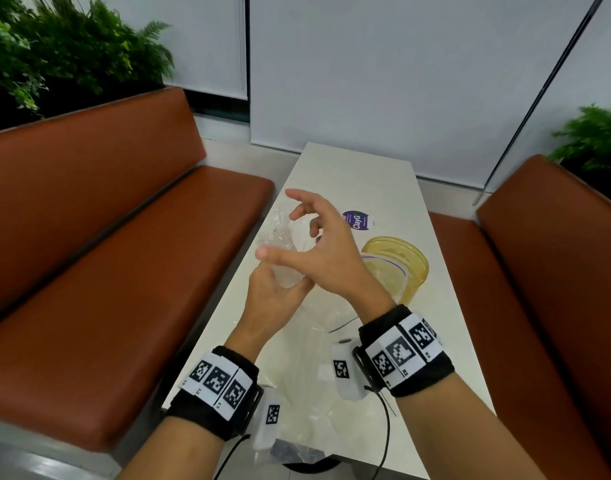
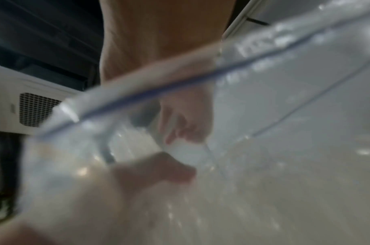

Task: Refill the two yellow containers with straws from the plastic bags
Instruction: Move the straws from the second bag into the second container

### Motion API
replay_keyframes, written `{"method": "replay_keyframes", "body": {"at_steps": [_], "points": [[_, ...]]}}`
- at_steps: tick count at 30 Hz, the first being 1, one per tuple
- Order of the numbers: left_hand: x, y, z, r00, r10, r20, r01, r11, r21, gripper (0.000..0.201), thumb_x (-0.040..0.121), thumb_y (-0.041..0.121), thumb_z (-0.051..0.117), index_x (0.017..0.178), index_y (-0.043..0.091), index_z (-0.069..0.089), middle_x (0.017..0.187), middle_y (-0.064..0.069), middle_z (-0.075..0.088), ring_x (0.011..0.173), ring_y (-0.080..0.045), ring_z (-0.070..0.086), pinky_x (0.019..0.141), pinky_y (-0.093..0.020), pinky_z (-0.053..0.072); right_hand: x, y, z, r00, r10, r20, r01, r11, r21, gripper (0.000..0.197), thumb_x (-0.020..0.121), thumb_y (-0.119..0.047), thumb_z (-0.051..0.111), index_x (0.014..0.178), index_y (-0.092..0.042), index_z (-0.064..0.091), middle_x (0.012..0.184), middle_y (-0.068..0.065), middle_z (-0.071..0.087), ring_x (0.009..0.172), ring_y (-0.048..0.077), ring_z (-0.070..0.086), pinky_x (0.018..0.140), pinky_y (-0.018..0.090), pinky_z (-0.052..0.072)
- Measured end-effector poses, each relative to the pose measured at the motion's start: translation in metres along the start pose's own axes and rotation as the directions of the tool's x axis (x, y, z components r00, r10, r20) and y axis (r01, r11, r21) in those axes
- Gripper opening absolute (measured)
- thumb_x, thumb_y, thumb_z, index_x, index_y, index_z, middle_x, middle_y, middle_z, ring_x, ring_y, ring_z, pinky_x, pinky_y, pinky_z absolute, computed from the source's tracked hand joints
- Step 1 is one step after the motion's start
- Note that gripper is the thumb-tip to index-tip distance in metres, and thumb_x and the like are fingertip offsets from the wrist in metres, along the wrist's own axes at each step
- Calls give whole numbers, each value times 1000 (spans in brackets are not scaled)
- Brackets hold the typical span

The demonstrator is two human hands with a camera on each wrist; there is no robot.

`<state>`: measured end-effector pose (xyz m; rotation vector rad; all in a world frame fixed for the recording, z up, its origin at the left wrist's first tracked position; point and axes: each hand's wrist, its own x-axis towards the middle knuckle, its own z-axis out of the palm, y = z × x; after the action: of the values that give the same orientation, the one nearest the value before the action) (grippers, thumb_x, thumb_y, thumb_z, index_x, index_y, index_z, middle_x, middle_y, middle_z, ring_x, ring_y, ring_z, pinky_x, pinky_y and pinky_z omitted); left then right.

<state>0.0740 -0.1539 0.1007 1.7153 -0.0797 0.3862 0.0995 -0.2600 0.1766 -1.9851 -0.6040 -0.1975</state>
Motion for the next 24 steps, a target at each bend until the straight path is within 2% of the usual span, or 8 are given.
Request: {"method": "replay_keyframes", "body": {"at_steps": [2, 5, 9, 12, 14, 16, 19, 24], "points": [[-1, 2, 1, 1000, -1, 13, 1, 1000, 1, 14, 92, 0, 65, 104, 7, 68, 85, 5, 69, 80, -5, 68, 61, -12, 51, -3, 13, 13, 991, 74, 107, -57, 986, -158, 85, 51, -69, 80, 123, -29, 61, 115, -11, 60, 106, 3, 53, 93, 24, 48], [2, -6, -2, 1000, 5, 19, -6, 1000, 22, 14, 90, -3, 63, 95, 9, 67, 78, 9, 67, 73, -2, 66, 59, -12, 49, -3, 29, 34, 977, 191, 95, -180, 977, -110, 68, 64, -68, 70, 98, -10, 68, 94, 7, 73, 89, 24, 70, 81, 44, 58], [5, -20, -14, 992, -80, 101, 66, 989, 133, 37, 75, 12, 84, 107, 18, 68, 88, 13, 70, 84, -8, 69, 64, -19, 53, 0, 19, 39, 985, 174, 8, -174, 985, -14, 50, 82, -50, 70, 107, -8, 66, 94, 7, 73, 84, 20, 72, 78, 38, 61], [7, -23, -19, 995, -72, 70, 51, 964, 260, 53, 58, 57, 89, 96, 27, 68, 97, 6, 65, 91, -20, 63, 76, -38, 55, 9, -13, 25, 996, 75, -55, -67, 989, 135, 20, 91, -31, 71, 95, -12, 65, 76, 3, 69, 63, 10, 67, 61, 24, 55], [10, -25, -23, 989, -128, 70, 94, 926, 366, 71, 50, 77, 81, 98, 26, 69, 97, 6, 60, 91, -15, 59, 75, -32, 51, 18, -39, 7, 991, 10, -136, 20, 976, 219, 19, 94, -23, 69, 87, -6, 64, 65, 0, 64, 53, 3, 61, 58, 15, 49], [9, -23, -26, 988, -146, 45, 118, 916, 383, 67, 53, 70, 85, 101, 27, 69, 97, 10, 56, 90, -9, 57, 73, -22, 44, 30, -65, -19, 971, -22, -240, 95, 951, 294, 22, 95, -16, 67, 81, 0, 62, 60, 3, 61, 48, 4, 57, 55, 13, 47], [7, -19, -32, 991, -130, 24, 114, 931, 347, 55, 60, 54, 88, 107, 28, 73, 97, 13, 56, 88, 1, 56, 73, -13, 38, 43, -95, -65, 920, -89, -382, 252, 882, 399, 21, 95, -11, 65, 75, -5, 61, 60, 9, 60, 52, 18, 57, 56, 27, 51], [7, -21, -39, 995, -98, 34, 80, 935, 346, 44, 70, 38, 89, 109, 25, 74, 101, 11, 58, 87, 17, 51, 71, 3, 36, 53, -89, -139, 772, -210, -599, 487, 802, 347, 14, 94, -12, 68, 84, -6, 60, 65, 7, 62, 57, 25, 58, 61, 39, 54]]}}
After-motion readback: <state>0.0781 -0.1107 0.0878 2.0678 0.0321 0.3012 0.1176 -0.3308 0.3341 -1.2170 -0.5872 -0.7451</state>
